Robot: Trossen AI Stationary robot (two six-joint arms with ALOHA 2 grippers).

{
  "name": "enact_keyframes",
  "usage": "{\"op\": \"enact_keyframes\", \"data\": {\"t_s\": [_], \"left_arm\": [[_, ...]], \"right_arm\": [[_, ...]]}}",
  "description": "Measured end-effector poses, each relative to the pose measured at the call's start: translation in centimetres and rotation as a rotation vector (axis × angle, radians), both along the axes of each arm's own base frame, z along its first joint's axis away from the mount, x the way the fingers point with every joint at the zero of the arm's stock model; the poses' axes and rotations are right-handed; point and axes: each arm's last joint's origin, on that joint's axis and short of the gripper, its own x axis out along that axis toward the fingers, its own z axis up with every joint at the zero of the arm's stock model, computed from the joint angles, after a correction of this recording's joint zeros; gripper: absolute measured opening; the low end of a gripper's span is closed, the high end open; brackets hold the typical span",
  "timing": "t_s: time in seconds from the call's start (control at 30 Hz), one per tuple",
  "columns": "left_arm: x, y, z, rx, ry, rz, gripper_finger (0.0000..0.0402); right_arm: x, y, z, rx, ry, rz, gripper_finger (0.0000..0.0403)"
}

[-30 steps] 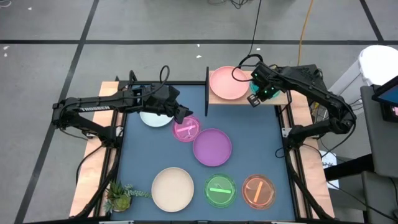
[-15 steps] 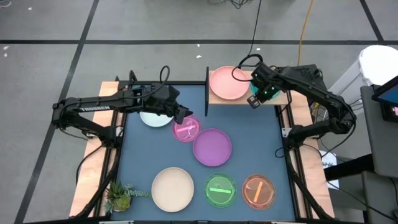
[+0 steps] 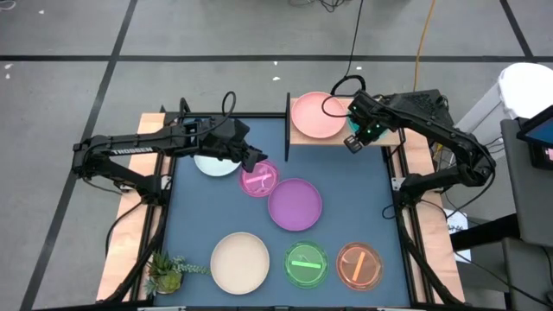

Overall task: Place and stack plates onto a shelf
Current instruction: Put the small blue plate on the shelf, then stack the large light brown plate on top of the large light orange plate on the shelf

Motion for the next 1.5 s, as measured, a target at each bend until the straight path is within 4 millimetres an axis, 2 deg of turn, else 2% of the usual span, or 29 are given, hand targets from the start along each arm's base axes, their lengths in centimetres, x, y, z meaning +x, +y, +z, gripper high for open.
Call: {"op": "enact_keyframes", "data": {"t_s": [0.93, 1.2, 1.5], "left_arm": [[-0.1, -0.2, -0.2, -0.003, 0.020, -0.004, 0.0177], [-0.8, -2.0, -1.4, 0.063, 0.193, -0.133, 0.0177], [-0.9, -5.1, -1.6, 0.090, 0.217, -0.262, 0.0177]], "right_arm": [[-0.6, 0.6, 0.7, -0.005, -0.045, -0.019, 0.0000], [-1.0, 1.7, 1.7, 0.011, -0.127, -0.042, 0.0000], [-1.8, 4.1, 3.5, -0.029, -0.237, -0.081, 0.0000]]}}
